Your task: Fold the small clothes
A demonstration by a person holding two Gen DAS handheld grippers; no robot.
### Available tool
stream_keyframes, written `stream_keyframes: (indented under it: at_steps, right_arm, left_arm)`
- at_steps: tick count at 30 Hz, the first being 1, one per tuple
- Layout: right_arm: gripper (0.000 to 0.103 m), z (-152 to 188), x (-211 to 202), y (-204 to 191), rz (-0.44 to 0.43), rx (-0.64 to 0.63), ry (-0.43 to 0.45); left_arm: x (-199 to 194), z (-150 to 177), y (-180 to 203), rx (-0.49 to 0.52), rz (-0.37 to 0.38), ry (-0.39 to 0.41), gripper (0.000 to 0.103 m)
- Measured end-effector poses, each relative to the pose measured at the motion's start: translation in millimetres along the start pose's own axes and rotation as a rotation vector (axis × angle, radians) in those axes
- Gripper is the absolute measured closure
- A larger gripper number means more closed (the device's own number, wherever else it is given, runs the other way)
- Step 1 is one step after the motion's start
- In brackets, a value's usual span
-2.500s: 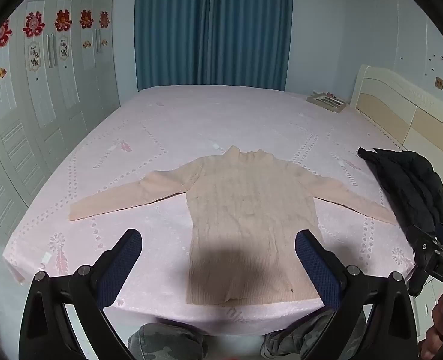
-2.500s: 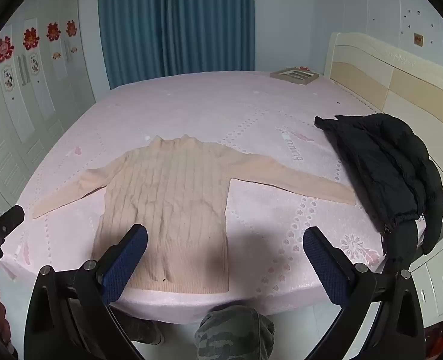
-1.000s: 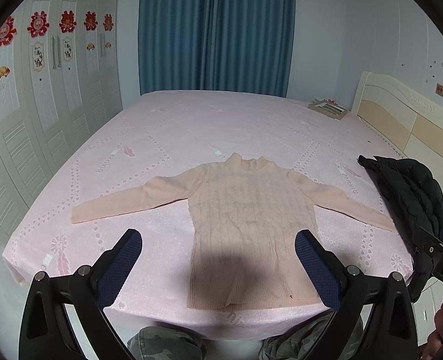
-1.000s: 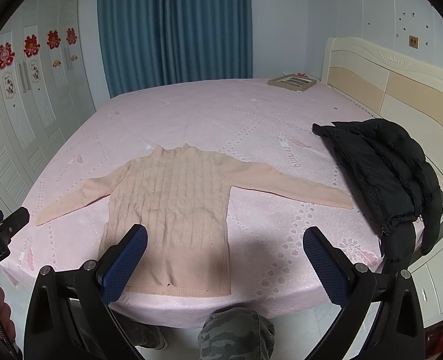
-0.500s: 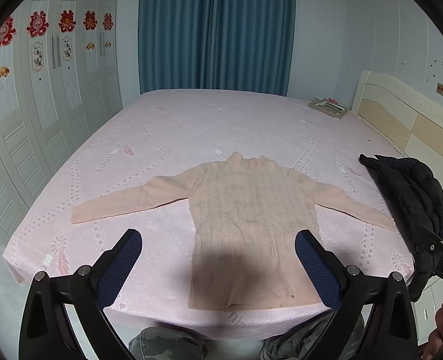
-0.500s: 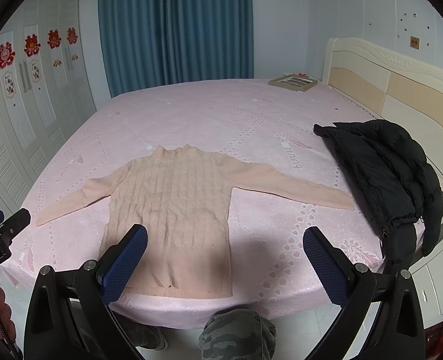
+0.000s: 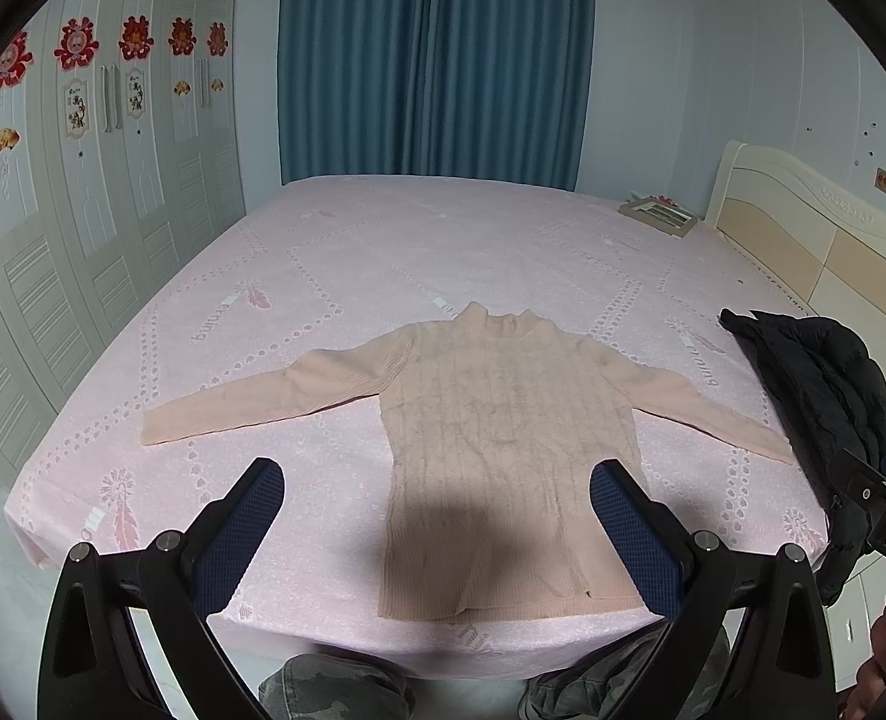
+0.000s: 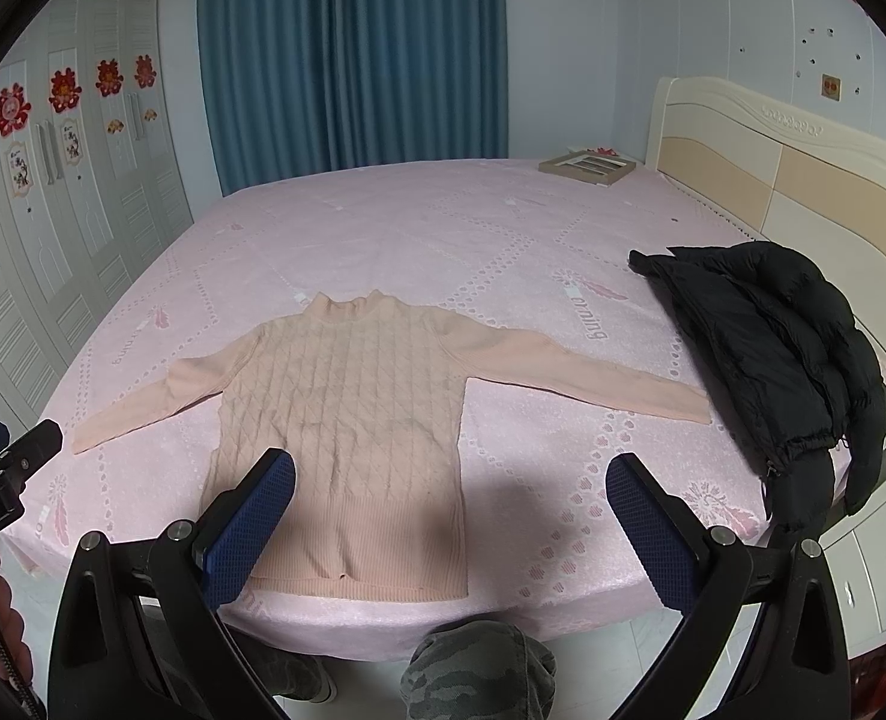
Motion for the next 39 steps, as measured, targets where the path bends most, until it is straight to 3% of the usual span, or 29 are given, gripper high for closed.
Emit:
stream_keyframes:
  at_steps: [22, 31, 39]
  right_arm:
    - [0.001, -8, 9, -9, -0.001, -0.014, 0.000]
    - [0.001, -16, 32, -20, -0.025, -0.025, 0.006]
    - [0.001, -25, 77, -34, -0.039, -0.034, -0.006]
  left_arm:
    - [15, -9, -6, -0.026, 0.013, -0.011, 0.000]
    - [42, -16, -16, -0.048, 0.021, -0.030, 0.000]
    - [87, -23, -35, -0.068, -0.006, -0.058, 0.000]
Point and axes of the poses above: each gripper's, at about its wrist camera, not at the fingertips, and x roughly the way its jaws point, y to its right, z to its underside, the point moved 5 cm from there along x, roughly the way its jaws point, and after that the axes turned 9 degrees about -x, right-handed, at the moved point
